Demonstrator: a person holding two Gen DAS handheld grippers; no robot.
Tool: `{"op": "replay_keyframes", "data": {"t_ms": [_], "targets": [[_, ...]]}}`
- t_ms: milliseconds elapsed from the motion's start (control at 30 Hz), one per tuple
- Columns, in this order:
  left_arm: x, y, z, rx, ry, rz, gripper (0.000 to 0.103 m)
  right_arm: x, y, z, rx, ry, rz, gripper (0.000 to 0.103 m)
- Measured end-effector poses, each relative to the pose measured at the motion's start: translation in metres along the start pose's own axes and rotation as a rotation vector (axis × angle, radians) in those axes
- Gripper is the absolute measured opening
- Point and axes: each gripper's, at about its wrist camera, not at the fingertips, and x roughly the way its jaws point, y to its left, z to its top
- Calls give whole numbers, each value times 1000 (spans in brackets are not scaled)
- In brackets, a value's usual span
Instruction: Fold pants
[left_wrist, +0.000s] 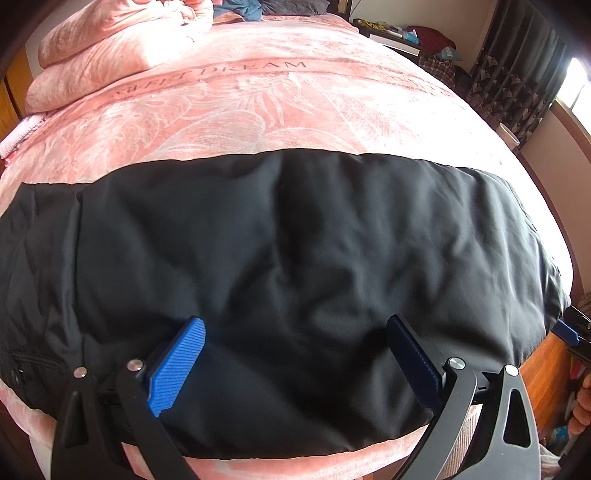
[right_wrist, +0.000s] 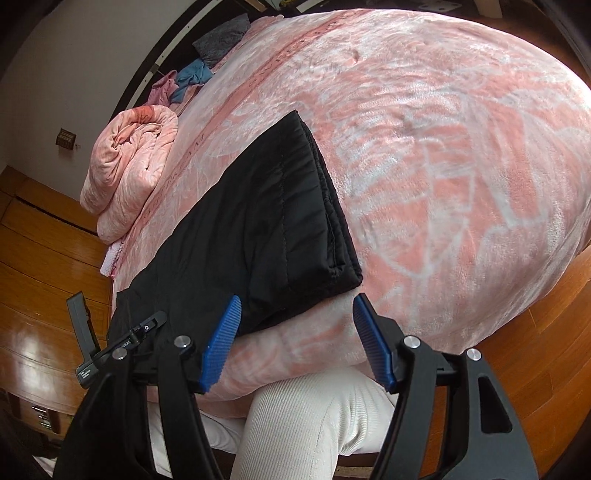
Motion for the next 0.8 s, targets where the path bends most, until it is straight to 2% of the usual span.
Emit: {"op": "replay_keyframes", "data": {"t_ms": [200,367,433,567,600,633,700,800], "targets": [[0,0,0,1,-1,0,99,15,5,-4,24,4,-40,65],[0,0,1,4,-1,1,99,14,11,7,24,-28,-14,63],[0,0,1,4,1,-2,99,17,12,12,33,-42,-11,43],[0,3,1,11,-4,5,99,32,5,19,93,-26,10,36],[1,5,1,13,-5,8,99,35,6,20,87,-21,10,26],[0,7,0,14,-5,14,99,35,11,22,65,-26,5,19],[-1,13,0,11,-6,32,99,27,25,29,5,-50,1,14],[-3,29,-1,-26,-17,69,99,4,51,51,-49,-94,66,11]]}}
